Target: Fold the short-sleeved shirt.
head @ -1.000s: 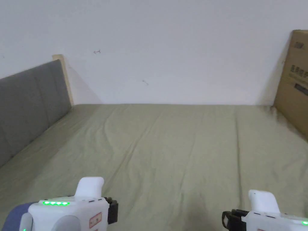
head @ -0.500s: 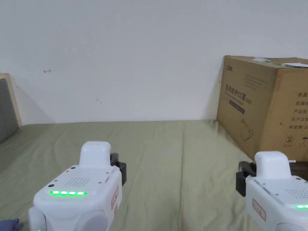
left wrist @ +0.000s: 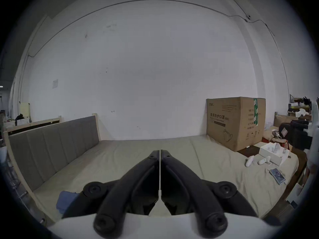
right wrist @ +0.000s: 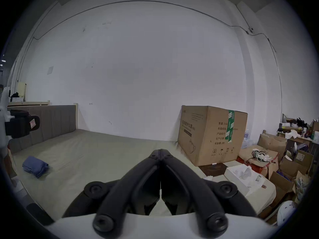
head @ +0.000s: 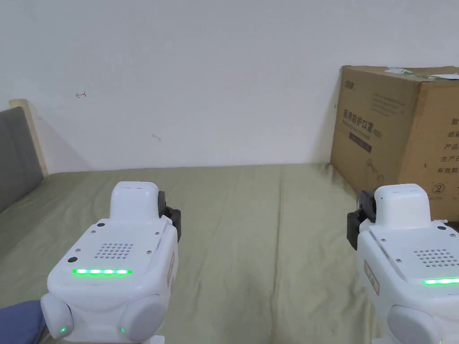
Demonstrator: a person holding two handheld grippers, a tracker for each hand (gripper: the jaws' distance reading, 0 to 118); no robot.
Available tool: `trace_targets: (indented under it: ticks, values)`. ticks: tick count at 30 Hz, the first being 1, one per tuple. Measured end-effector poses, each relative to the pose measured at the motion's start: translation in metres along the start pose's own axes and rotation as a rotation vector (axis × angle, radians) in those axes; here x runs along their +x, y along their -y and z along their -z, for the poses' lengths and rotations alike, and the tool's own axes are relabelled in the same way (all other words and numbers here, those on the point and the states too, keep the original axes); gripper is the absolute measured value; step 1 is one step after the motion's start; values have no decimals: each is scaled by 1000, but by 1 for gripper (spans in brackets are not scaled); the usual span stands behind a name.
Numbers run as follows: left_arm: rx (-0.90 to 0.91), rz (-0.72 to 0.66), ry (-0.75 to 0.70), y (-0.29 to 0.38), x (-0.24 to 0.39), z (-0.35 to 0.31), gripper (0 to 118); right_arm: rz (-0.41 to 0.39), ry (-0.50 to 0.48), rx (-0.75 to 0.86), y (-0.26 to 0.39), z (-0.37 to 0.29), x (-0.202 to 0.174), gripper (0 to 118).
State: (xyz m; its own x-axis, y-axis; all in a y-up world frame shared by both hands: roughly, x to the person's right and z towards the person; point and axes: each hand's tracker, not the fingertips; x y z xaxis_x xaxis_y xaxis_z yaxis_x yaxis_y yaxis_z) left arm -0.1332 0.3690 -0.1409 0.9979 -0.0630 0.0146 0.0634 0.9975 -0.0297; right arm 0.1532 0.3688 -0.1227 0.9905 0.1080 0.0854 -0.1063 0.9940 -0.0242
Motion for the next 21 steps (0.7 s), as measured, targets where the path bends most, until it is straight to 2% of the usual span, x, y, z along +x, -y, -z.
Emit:
trace_targets:
  ticks: [21]
  values:
    - [-25,-13,-25,13,-18,2,1,-15,-57,-19,6,1,-30,0]
